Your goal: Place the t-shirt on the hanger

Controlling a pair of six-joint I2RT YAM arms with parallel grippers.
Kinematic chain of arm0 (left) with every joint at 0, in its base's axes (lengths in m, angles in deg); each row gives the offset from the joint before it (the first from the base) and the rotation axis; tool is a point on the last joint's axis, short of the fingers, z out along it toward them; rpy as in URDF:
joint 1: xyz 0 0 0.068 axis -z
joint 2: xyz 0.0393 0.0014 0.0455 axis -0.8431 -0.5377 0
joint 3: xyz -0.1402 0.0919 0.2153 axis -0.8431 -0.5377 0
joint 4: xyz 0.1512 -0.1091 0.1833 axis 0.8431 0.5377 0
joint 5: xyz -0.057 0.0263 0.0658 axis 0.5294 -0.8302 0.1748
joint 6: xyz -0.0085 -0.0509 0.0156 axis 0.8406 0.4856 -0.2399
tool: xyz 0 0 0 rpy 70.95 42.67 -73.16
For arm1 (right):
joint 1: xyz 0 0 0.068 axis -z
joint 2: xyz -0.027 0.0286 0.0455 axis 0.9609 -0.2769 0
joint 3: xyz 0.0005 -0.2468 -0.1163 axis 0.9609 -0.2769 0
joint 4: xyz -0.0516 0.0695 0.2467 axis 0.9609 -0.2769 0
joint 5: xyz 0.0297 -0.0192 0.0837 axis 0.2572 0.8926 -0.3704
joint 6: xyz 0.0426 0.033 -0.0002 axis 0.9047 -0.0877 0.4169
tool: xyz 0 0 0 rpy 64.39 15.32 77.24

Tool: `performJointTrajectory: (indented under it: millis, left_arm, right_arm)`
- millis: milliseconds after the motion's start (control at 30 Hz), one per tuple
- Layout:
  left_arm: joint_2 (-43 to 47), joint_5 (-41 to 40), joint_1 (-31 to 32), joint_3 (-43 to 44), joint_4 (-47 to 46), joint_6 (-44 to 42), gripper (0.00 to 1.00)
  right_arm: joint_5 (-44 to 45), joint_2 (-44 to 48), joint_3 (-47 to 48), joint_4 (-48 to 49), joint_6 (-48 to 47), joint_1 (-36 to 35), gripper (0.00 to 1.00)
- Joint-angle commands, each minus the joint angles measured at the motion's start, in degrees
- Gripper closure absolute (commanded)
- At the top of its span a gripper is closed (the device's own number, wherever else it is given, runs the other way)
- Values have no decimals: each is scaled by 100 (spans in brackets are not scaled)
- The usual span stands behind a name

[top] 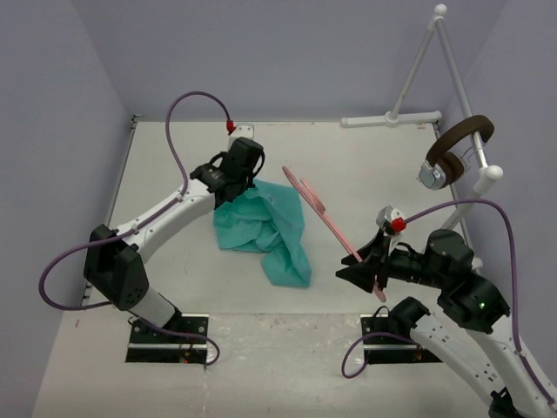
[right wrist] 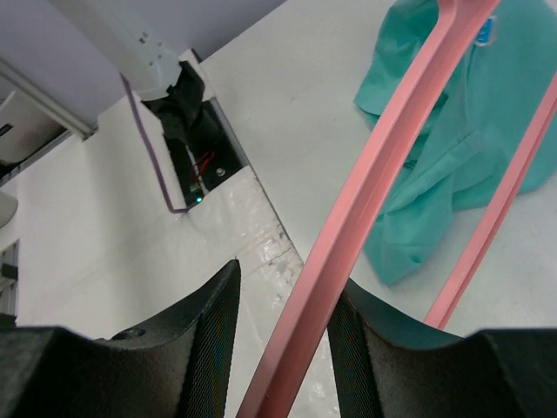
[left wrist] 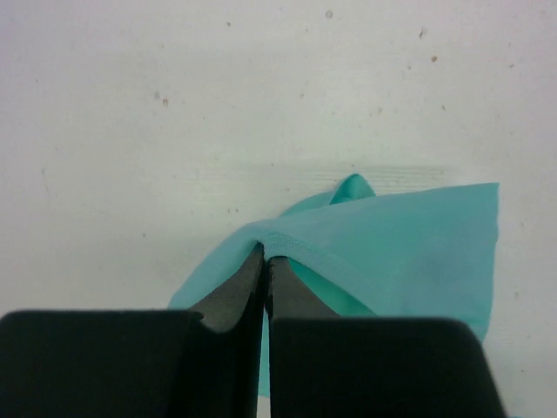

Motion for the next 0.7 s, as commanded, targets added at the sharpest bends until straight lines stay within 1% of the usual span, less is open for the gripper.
performJointTrajectory:
  millis: [0,133,300,500,667]
  left_arm:
    - [-233,368,-111,655,159,-437,100]
    - [-328,638,-110,825,129,-499,100]
    - [-111,1164,-117,583,-124,-587,100]
    - [-38,1256,-117,418,-96,-700,100]
    - [83,1721,-117,332,-174,-760,100]
  right_arm:
    - [-846,-45,399,-274,-389,-24,100]
    - [-1042,-95,345,-152,-419,-17,100]
    - [-960,-391,229,226,-402,-24,100]
    - [-1271,-648,84,717,-235,-15,100]
    - [-1227,-857,-10,1003,-243,-24,100]
